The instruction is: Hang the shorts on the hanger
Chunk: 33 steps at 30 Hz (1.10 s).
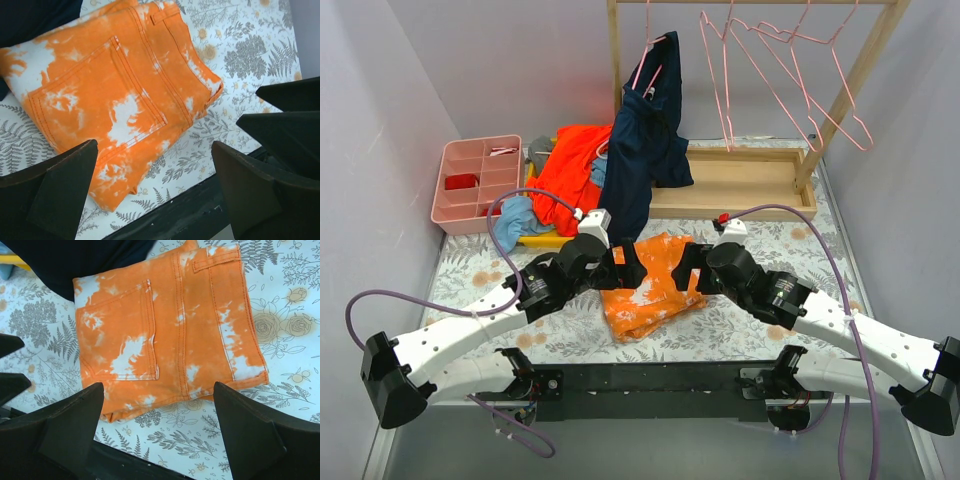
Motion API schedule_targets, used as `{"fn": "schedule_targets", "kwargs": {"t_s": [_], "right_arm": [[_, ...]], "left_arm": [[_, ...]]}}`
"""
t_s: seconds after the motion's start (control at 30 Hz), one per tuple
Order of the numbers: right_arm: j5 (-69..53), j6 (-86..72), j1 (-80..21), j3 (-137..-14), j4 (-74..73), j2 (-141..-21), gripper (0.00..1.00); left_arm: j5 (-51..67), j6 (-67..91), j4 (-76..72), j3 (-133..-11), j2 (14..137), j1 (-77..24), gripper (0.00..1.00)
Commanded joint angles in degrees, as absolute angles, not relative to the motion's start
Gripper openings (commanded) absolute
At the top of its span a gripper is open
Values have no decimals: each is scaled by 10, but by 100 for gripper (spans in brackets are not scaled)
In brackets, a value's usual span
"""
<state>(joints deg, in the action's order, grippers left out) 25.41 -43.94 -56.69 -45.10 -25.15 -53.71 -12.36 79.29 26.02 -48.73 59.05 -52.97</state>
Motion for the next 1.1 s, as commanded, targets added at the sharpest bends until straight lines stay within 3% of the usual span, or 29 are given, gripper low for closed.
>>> {"fn": "schedule_targets", "kwargs": {"t_s": [0.0, 0.5, 0.6, 0.77, 1.07], "right_arm": [[258, -417, -563, -447, -250, -536, 97], [262, -429, -538, -440, -268, -532, 97], [267, -440, -514, -439, -287, -526, 97], [274, -476, -474, -413, -330, -484, 97], [301, -539, -468, -381, -397, -356, 97]], "left_arm": [[-154, 788, 255, -515, 580, -528, 98], [-121, 788, 256, -532, 625, -540, 98], [-110, 788, 208, -551, 674, -558, 98], [-122, 790, 161, -643, 856, -578, 98], [-87, 756, 69, -798, 1056, -594, 98]]}}
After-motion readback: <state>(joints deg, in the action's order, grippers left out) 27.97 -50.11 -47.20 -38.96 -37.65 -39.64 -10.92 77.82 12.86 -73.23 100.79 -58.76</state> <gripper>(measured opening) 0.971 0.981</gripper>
